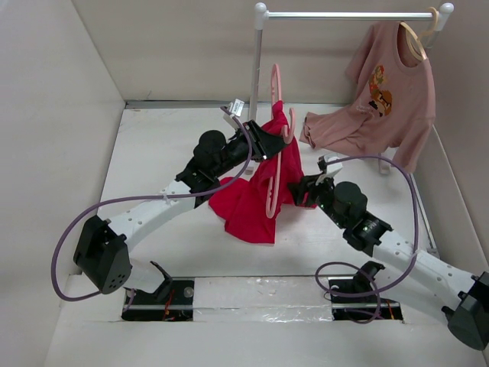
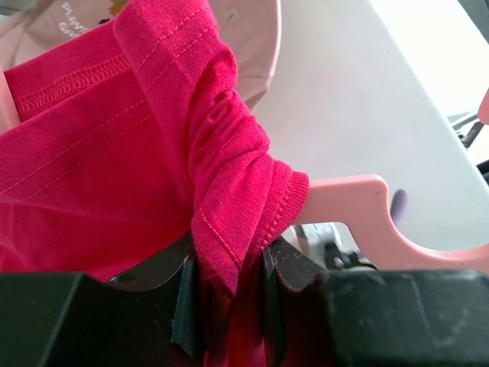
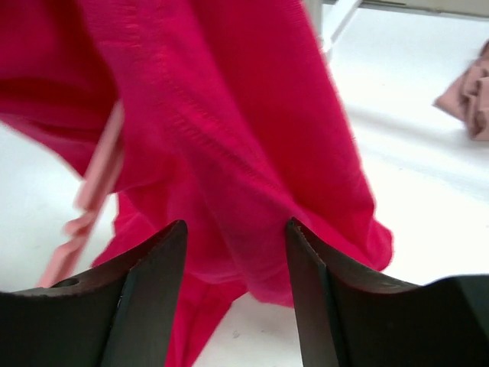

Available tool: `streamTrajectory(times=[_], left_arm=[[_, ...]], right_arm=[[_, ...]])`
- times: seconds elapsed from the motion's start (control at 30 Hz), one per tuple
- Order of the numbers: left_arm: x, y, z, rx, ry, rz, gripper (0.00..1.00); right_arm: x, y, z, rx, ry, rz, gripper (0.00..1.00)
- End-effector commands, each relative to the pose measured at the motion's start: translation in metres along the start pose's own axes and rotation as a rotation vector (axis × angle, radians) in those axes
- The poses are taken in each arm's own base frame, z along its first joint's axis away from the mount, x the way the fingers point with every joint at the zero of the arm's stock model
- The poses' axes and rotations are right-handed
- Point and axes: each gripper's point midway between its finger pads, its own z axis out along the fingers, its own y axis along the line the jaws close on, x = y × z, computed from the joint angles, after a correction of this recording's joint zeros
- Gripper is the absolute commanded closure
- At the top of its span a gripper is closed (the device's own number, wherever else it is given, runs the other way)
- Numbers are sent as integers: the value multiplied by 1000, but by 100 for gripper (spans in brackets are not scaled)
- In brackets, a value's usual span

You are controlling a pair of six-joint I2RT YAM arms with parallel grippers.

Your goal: Place the t-shirt on the hanger

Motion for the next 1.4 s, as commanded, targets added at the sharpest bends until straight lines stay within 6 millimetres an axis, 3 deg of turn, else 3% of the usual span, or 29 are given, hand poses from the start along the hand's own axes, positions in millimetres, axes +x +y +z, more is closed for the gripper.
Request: streamTrajectory(times=[0.0, 0.17, 0.27, 0.33, 0.37, 0.4, 0.47, 0.6, 0.63, 0.7, 0.77, 0.87, 1.0, 1.17, 1.37], left_arm=[[-29, -51, -7, 175, -80, 23, 100], [-28, -48, -7, 167, -83, 15, 100], [-29, -44, -2, 159, -71, 16, 100], [-28, -40, -1, 148, -76, 14, 100], [-29, -42, -1, 159, -84, 13, 100], [-30, -42, 0, 161, -85, 6, 100], [-38, -38, 1, 156, -95, 10, 100], [-55, -32, -1, 167, -147, -11, 100], [-58, -32, -2, 176, -152, -50, 100], [-65, -40, -2, 235, -174, -68, 100], [-79, -51, -5, 288, -215, -90, 100], [-92, -65, -2, 349, -252, -114, 100], [-110, -66, 4, 380, -310, -153, 100], [-130, -73, 10, 443, -368, -196, 100], [-140, -52, 17, 413, -458, -238, 100]], right_arm=[[-39, -4, 7, 11, -86, -42, 40], [-59, -15, 20, 6, -111, -105, 39], [-55, -12, 28, -35, -84, -117, 44], [-56, -9, 29, -56, -92, -113, 56], [-57, -8, 29, -57, -99, -110, 69], [-48, -4, 28, -70, -85, -107, 88], [-44, 0, 22, -80, -81, -85, 100], [-22, 12, 1, -114, -25, -36, 100], [-8, 13, -4, -114, 5, -14, 100], [0, 21, -20, -128, 10, 11, 100], [26, 23, -30, -132, 81, 44, 100], [49, 31, -44, -153, 170, 102, 100], [80, 63, -59, -250, 270, 160, 100], [119, 85, -67, -271, 416, 128, 100], [127, 121, -74, -387, 480, 117, 100]])
